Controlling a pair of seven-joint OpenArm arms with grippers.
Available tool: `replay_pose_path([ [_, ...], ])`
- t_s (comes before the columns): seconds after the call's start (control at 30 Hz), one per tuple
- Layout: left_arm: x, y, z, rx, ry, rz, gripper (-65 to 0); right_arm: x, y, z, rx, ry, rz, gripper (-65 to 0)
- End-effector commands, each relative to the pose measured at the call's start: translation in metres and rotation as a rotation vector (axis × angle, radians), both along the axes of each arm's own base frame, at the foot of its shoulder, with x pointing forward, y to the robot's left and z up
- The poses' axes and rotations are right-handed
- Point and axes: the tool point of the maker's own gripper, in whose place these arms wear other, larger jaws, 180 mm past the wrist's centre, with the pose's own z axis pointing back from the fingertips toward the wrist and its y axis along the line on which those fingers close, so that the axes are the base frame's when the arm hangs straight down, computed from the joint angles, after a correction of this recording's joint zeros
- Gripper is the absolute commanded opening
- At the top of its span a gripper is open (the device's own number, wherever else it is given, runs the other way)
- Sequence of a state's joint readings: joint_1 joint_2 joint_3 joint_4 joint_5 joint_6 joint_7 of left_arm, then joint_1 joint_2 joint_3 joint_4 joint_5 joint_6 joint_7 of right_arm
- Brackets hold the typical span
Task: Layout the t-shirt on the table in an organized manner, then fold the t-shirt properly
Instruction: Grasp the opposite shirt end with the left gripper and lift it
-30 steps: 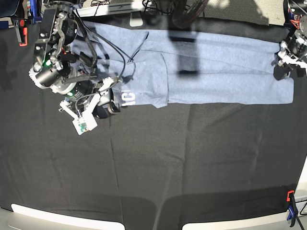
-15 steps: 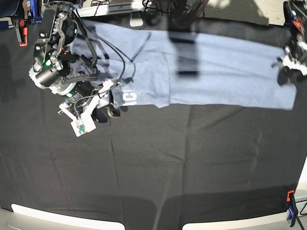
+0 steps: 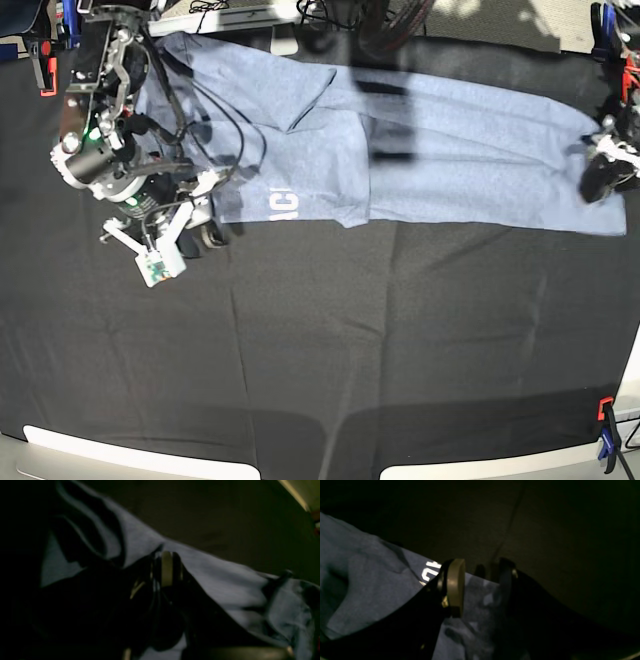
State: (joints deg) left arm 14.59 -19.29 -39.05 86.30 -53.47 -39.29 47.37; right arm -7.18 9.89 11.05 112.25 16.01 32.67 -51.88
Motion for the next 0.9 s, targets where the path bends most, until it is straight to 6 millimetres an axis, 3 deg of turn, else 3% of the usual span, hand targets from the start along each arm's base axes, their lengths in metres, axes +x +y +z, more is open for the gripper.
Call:
replay_pose_path([
  [0.0,0.003,-0.006,0.021,-0.006,-0.073,-0.014,-65.0,0.008,-0.004,0.016,-0.001,-0.061,-0.002,-42.5],
  [0.2,-0.011,-0.06,0.041,-0.083,-0.152,-0.037,-65.0,0.01,-0.036,0.024,-0.002,-0.089,-0.094,-42.5],
  [0.4,-0.009,-0.128,0.037,-0.179,-0.132,-0.206,-65.0,0.01,-0.063,0.036,0.045,-0.129,-0.178,-42.5],
  [0.6,-0.018,-0.189,0.029,-0.238,-0.09,-0.378,-65.0,0.009,-0.076,0.041,0.047,-0.139,-0.206,-42.5],
  [0.7,-0.023,-0.209,0.028,-0.261,-0.076,-0.435,-65.0,0.009,-0.079,0.042,0.031,-0.139,-0.203,-42.5],
  [0.87,-0.028,-0.226,0.028,-0.282,-0.069,-0.481,-65.0,0.009,-0.083,0.043,0.015,-0.138,-0.201,-42.5],
])
